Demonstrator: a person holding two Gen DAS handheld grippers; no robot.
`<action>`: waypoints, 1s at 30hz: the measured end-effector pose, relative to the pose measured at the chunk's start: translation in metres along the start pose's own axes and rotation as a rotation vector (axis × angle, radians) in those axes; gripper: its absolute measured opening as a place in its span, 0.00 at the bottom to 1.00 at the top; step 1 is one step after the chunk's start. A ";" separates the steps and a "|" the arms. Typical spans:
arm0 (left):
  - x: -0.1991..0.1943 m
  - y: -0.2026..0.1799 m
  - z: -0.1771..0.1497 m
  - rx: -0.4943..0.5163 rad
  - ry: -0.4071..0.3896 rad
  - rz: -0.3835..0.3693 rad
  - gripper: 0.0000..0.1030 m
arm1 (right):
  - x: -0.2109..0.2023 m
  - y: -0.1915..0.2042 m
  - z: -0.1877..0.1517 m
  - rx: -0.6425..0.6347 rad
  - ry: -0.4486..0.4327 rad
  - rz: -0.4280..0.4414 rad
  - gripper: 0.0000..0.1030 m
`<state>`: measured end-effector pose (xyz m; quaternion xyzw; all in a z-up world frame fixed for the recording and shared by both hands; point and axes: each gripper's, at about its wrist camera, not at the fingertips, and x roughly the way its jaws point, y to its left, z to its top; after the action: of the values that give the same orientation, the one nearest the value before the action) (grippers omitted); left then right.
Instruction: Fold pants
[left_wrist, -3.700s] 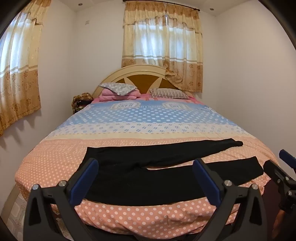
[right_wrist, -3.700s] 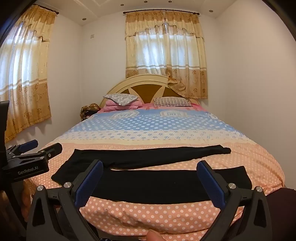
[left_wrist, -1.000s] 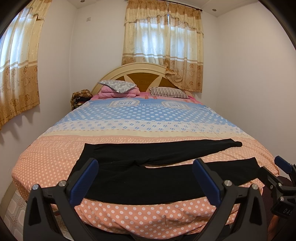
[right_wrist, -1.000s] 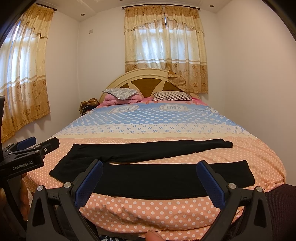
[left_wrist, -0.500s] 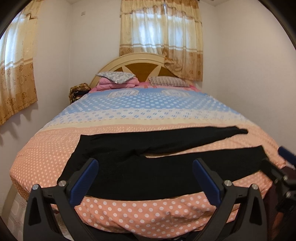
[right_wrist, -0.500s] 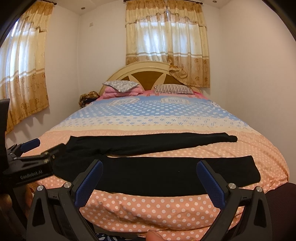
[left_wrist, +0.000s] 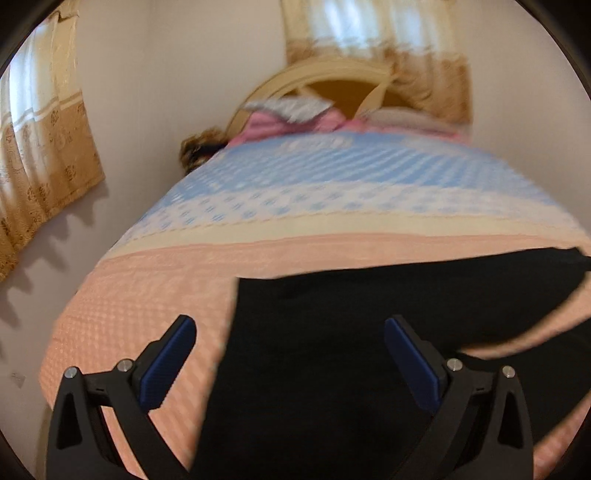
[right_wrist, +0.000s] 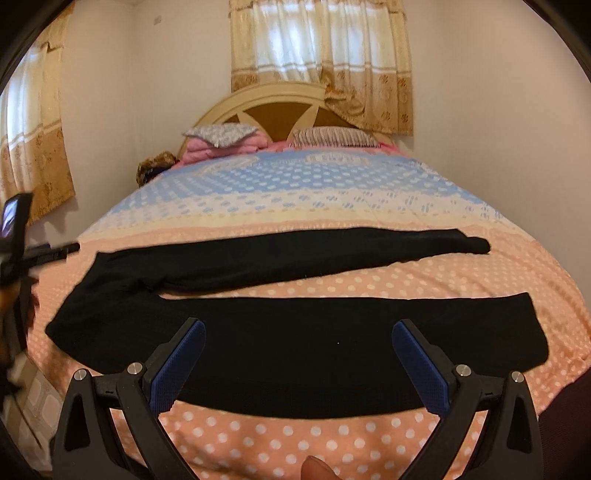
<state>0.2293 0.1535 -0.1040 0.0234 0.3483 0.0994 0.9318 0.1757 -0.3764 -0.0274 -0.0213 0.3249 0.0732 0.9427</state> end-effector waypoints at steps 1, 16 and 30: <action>0.024 0.014 0.010 -0.014 0.048 -0.015 0.99 | 0.006 0.000 -0.001 -0.006 0.007 -0.004 0.99; 0.160 0.050 0.018 -0.158 0.372 -0.224 0.59 | 0.051 -0.043 0.004 -0.029 0.071 -0.079 0.98; 0.161 0.073 0.019 -0.192 0.358 -0.420 0.13 | 0.084 -0.181 0.070 0.205 0.152 -0.151 0.66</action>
<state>0.3485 0.2576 -0.1854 -0.1555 0.4934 -0.0606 0.8537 0.3110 -0.5392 -0.0253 0.0453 0.3985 -0.0330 0.9155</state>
